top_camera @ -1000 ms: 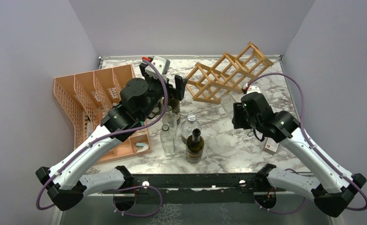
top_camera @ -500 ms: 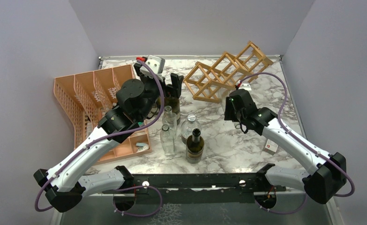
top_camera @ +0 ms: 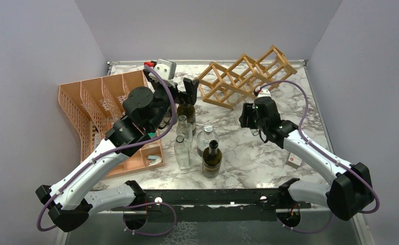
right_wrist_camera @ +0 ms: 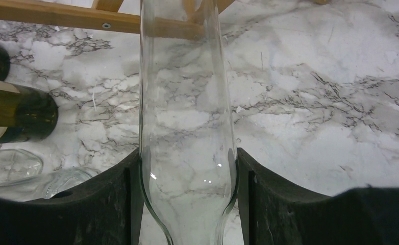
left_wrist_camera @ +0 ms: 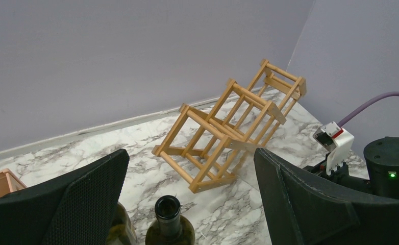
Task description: Put the wine bottle on the wine rack
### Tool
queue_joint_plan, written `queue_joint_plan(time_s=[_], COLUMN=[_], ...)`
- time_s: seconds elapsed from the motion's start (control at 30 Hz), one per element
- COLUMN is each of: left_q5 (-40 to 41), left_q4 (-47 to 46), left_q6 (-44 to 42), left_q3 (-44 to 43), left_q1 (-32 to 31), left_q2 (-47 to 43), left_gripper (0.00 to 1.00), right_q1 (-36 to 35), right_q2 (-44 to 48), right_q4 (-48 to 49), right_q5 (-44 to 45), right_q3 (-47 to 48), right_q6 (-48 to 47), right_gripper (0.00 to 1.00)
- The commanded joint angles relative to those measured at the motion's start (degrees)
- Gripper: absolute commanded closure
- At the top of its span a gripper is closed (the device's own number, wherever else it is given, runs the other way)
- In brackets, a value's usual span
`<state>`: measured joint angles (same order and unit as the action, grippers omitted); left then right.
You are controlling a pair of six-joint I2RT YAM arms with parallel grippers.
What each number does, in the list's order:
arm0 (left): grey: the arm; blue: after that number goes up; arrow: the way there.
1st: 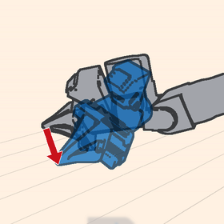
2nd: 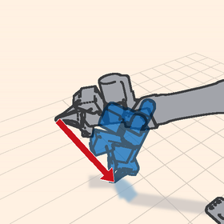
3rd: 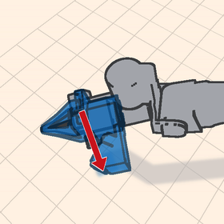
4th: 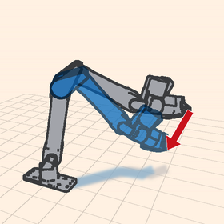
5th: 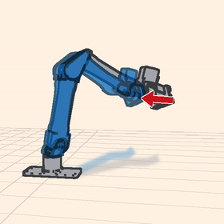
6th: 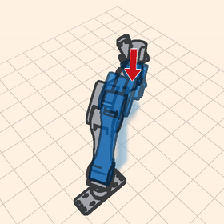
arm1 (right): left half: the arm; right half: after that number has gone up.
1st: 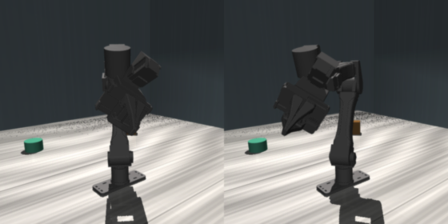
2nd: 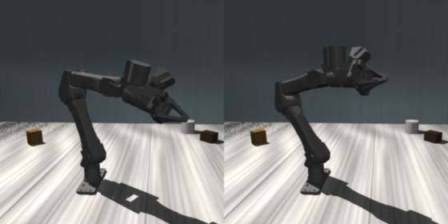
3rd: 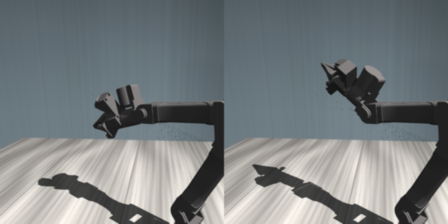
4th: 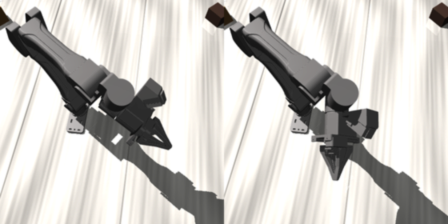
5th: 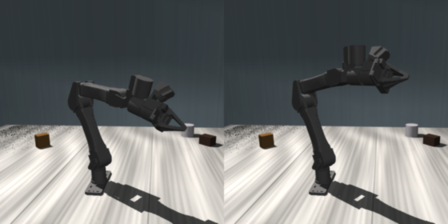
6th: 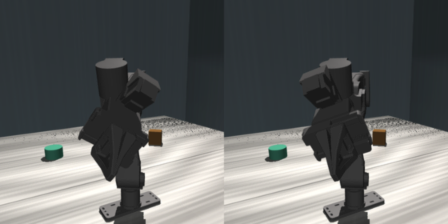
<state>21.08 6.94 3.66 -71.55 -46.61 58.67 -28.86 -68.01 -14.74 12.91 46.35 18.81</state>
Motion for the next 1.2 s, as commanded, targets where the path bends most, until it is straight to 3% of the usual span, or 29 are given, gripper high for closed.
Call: queue_joint_plan(time_s=[0.0, 0.43, 1.03, 1.17], left_q5=[-0.5, -0.8, -1.6, -1.5], left_q4=[-1.6, -0.8, 2.0, 2.3], left_q6=[0.4, 0.3, 1.2, 1.3], left_q3=[0.2, 0.8, -1.9, -2.1], left_q1=[0.0, -0.1, -0.1, -0.1], left_q2=[-0.5, -0.1, 1.7, 1.7], left_gripper=[0.01, 0.01, 0.01, 0.01], right_q1=[0.9, 1.3, 1.3, 1.4], right_q2=[-1.3, -11.1, -25.2, -27.6], right_q4=[15.7, 39.2, 54.7, 54.2], right_q5=[-2.4, -1.0, -0.5, -0.8], right_q3=[-1.1, -8.2, -5.9, -3.5], right_q6=[-0.8, 7.0, 8.9, 9.2], right_gripper=[0.99, 0.99, 0.99, 0.93])
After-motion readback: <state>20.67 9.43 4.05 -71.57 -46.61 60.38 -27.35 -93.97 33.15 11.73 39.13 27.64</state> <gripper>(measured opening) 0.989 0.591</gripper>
